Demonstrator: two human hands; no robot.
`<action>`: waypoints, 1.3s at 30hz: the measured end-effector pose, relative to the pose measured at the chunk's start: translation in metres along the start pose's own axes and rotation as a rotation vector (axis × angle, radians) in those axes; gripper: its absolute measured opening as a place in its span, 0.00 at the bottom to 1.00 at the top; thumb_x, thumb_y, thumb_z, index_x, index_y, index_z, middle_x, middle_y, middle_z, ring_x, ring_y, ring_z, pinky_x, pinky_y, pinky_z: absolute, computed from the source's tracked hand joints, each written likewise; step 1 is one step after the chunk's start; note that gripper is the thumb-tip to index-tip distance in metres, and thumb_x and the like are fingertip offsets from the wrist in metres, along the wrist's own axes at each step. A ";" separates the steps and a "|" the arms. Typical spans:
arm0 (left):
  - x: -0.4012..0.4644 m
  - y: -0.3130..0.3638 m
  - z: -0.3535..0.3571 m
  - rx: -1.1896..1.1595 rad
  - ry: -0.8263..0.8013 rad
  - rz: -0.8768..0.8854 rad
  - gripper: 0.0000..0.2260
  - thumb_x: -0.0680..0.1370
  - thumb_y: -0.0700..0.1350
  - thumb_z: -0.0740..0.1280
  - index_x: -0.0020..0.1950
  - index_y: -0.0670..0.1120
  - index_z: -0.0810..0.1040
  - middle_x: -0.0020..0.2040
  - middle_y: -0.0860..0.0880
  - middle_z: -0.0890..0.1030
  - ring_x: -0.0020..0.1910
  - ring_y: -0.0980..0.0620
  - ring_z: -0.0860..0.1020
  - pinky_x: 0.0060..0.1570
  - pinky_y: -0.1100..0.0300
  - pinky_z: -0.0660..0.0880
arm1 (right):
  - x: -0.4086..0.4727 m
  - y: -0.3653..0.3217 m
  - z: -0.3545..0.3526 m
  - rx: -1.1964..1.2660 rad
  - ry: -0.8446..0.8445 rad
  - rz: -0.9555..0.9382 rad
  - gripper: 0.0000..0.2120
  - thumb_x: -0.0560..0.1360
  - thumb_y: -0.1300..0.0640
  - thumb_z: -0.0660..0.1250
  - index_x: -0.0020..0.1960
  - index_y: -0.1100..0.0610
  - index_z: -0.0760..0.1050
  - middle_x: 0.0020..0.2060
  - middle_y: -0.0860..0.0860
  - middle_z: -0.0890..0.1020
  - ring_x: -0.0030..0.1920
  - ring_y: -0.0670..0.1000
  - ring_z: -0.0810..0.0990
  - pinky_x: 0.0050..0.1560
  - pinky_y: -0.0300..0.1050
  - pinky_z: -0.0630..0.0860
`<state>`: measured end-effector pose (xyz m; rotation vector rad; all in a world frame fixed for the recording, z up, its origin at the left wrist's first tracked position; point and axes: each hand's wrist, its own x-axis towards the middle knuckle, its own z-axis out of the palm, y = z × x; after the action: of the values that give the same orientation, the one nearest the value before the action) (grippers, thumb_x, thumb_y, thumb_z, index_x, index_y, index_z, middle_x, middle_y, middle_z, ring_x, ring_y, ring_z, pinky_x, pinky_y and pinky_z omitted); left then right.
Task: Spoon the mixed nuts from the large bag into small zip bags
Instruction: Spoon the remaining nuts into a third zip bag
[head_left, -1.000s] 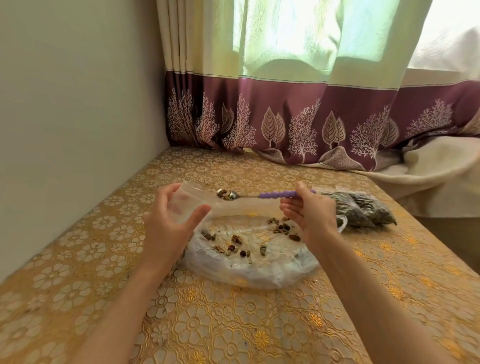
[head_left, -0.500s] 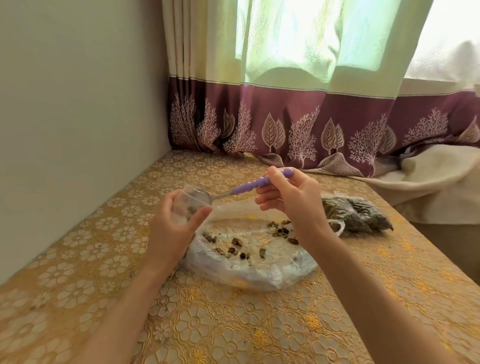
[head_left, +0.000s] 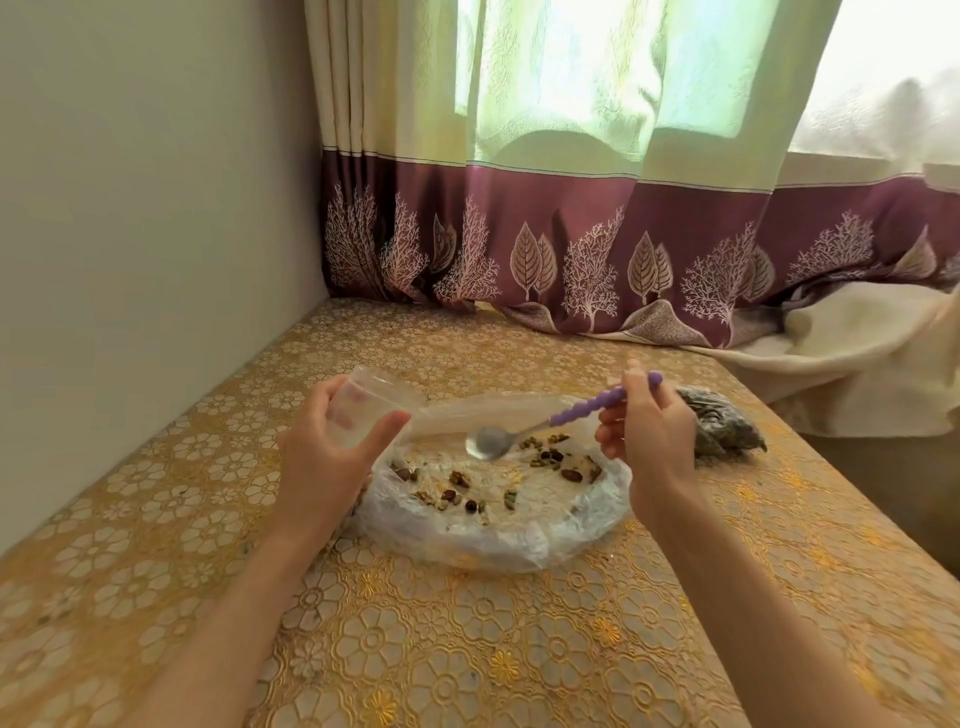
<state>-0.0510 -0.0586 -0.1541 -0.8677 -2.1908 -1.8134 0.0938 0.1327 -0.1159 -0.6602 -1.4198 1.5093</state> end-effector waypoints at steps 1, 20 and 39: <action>0.000 -0.001 -0.001 0.009 0.001 0.004 0.45 0.58 0.75 0.65 0.65 0.46 0.69 0.58 0.47 0.77 0.55 0.45 0.77 0.54 0.40 0.75 | -0.001 0.004 -0.002 -0.055 -0.006 -0.036 0.16 0.81 0.51 0.58 0.37 0.58 0.72 0.23 0.48 0.75 0.22 0.43 0.69 0.23 0.36 0.66; -0.002 -0.002 0.001 0.031 0.002 0.004 0.41 0.59 0.74 0.65 0.63 0.51 0.69 0.57 0.50 0.77 0.56 0.46 0.75 0.55 0.41 0.74 | -0.009 0.036 -0.017 -0.238 -0.017 -0.068 0.17 0.80 0.52 0.59 0.37 0.59 0.74 0.24 0.48 0.81 0.23 0.44 0.72 0.27 0.37 0.68; 0.002 -0.002 -0.001 0.037 0.022 0.009 0.41 0.59 0.74 0.64 0.64 0.50 0.70 0.56 0.50 0.76 0.57 0.45 0.74 0.55 0.41 0.74 | -0.041 0.039 0.028 -0.081 -0.322 0.108 0.16 0.78 0.56 0.64 0.34 0.61 0.79 0.28 0.52 0.83 0.25 0.48 0.78 0.25 0.36 0.74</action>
<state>-0.0539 -0.0596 -0.1551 -0.8442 -2.1961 -1.7639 0.0765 0.0876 -0.1567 -0.5668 -1.7179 1.7070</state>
